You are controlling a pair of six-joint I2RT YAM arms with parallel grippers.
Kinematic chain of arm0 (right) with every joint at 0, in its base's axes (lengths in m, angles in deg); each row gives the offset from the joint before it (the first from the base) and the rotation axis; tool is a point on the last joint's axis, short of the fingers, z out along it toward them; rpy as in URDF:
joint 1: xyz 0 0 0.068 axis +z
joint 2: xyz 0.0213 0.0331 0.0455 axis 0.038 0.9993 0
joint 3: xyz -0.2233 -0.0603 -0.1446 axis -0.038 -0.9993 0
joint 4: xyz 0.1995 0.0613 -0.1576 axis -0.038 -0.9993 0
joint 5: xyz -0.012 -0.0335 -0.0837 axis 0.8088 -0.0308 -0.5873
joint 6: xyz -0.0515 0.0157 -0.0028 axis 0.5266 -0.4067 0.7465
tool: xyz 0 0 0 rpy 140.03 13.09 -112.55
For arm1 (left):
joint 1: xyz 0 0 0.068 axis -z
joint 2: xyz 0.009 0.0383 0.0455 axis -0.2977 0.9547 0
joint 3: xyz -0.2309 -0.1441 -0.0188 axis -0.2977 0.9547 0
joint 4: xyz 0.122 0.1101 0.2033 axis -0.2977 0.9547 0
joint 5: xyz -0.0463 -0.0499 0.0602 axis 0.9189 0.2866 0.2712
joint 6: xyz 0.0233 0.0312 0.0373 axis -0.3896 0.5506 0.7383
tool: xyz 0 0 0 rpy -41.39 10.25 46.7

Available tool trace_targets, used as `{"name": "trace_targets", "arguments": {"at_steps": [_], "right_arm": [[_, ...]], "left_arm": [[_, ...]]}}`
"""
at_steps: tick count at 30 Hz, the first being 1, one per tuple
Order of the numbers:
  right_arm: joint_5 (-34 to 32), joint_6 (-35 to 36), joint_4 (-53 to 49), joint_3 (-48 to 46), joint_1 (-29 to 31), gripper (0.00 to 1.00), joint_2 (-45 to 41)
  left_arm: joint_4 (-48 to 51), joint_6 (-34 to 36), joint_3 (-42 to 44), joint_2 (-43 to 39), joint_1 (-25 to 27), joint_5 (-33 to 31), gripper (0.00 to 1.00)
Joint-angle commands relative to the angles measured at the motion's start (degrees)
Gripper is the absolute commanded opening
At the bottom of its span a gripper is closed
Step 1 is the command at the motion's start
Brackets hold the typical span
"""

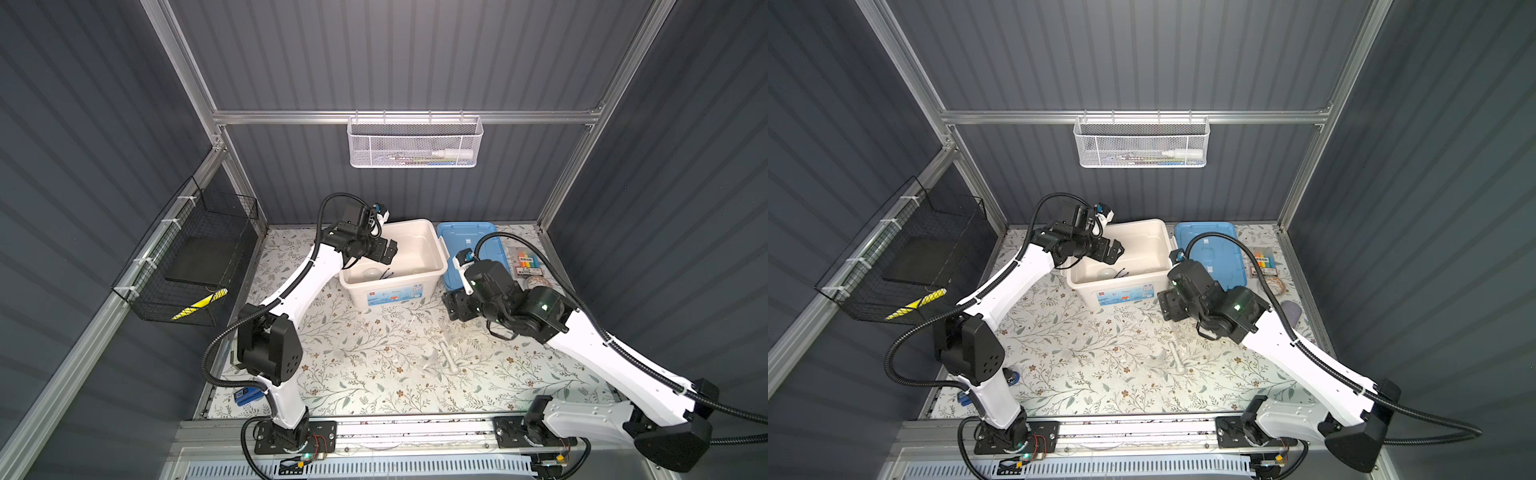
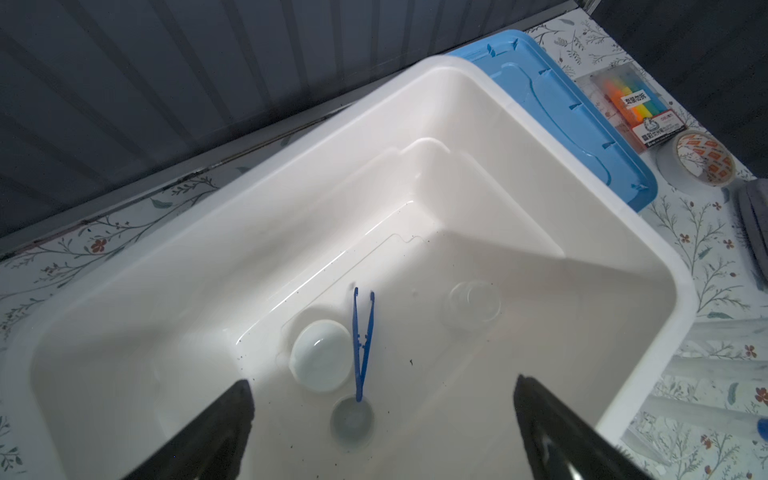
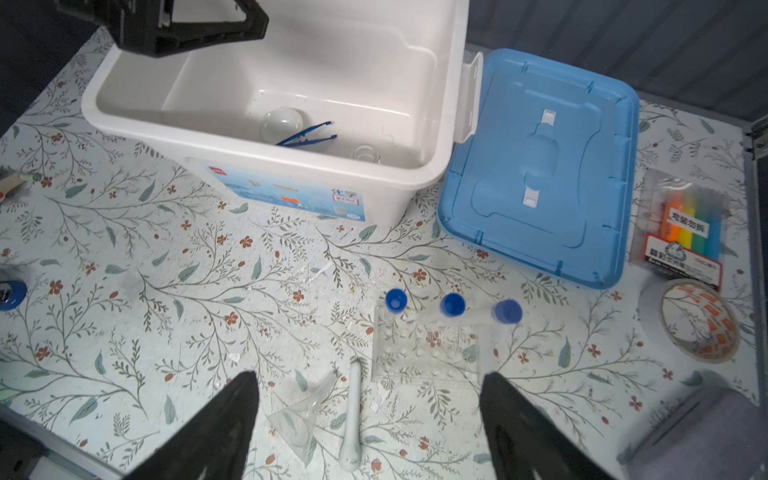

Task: Organize the chemistry lab equipment
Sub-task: 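Open the left gripper to release the tweezers while the right gripper moves toward the funnel, then lower the right gripper onto the clear plastic funnel and close on it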

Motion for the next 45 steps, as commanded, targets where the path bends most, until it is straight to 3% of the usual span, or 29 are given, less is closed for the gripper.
{"name": "trace_targets", "arguments": {"at_steps": [1, 8, 17, 33, 38, 45], "right_arm": [[-7.5, -1.9, 0.7, -4.0, 5.7, 0.81, -1.8], [-13.3, -7.1, 3.1, -12.2, 18.7, 0.74, -2.6], [-12.7, -10.5, 5.7, -19.2, 26.0, 0.66, 2.9], [-7.7, -7.4, 6.1, -24.2, 28.8, 0.54, 8.9], [-8.5, -9.8, 7.0, -24.7, 27.1, 0.50, 10.8], [-7.5, -7.9, 9.0, -22.7, 24.9, 0.47, 15.6]], "left_arm": [[-4.1, -3.0, 3.7, -4.2, -0.4, 0.0, 1.00], [-5.9, -5.0, 9.5, -9.6, -0.4, -1.5, 1.00], [-6.8, -6.4, 13.8, -14.6, -0.4, -3.1, 1.00], [-7.0, -7.5, 20.0, -18.1, -0.4, -3.8, 1.00], [-7.2, -7.8, 21.3, -19.5, -0.4, -4.3, 1.00], [-7.4, -8.0, 21.9, -20.3, -0.4, -4.2, 1.00]]}}
